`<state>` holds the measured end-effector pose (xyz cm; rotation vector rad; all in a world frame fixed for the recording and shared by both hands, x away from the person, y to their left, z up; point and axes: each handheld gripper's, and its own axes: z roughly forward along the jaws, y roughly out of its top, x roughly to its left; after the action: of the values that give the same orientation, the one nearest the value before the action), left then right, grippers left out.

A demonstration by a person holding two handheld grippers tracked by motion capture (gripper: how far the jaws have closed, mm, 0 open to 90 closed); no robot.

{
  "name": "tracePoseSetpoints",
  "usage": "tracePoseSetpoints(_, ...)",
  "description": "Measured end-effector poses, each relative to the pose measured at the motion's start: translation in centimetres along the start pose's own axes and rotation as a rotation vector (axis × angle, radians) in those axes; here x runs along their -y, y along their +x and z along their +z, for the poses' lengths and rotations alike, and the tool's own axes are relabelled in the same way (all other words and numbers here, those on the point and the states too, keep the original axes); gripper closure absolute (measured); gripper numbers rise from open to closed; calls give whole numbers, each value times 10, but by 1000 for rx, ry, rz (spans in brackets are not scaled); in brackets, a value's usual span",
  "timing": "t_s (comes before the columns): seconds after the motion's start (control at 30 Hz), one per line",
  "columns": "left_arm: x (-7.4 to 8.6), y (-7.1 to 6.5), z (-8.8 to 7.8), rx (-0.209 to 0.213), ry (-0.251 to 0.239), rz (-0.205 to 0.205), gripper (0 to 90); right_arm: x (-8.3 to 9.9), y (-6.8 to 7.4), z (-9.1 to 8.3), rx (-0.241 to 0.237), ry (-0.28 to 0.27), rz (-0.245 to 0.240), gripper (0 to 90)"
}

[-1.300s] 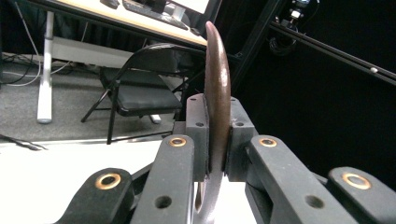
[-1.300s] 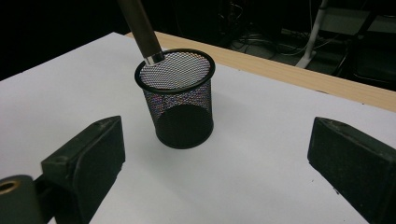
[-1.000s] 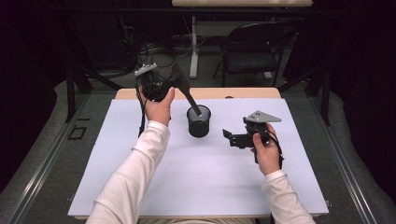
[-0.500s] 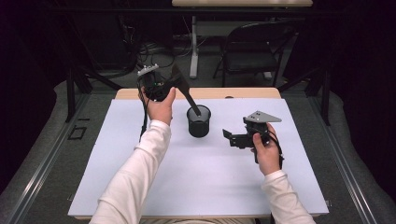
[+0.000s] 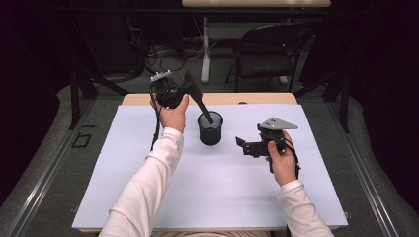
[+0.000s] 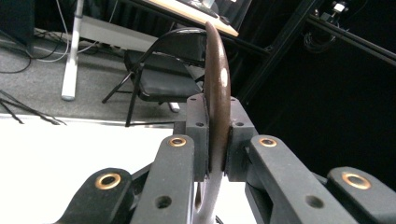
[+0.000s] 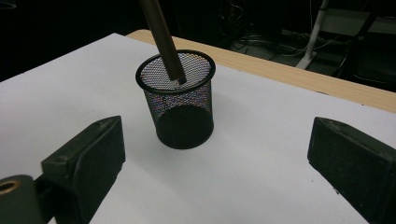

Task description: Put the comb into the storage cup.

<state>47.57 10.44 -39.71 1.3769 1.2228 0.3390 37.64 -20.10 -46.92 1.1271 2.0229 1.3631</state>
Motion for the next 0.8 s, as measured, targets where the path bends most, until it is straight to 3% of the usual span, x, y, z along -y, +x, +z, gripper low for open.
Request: tracePoseSetpoints(0.8, 22, 6, 17, -18, 52, -24, 840, 0, 0, 0, -2, -3, 0, 55)
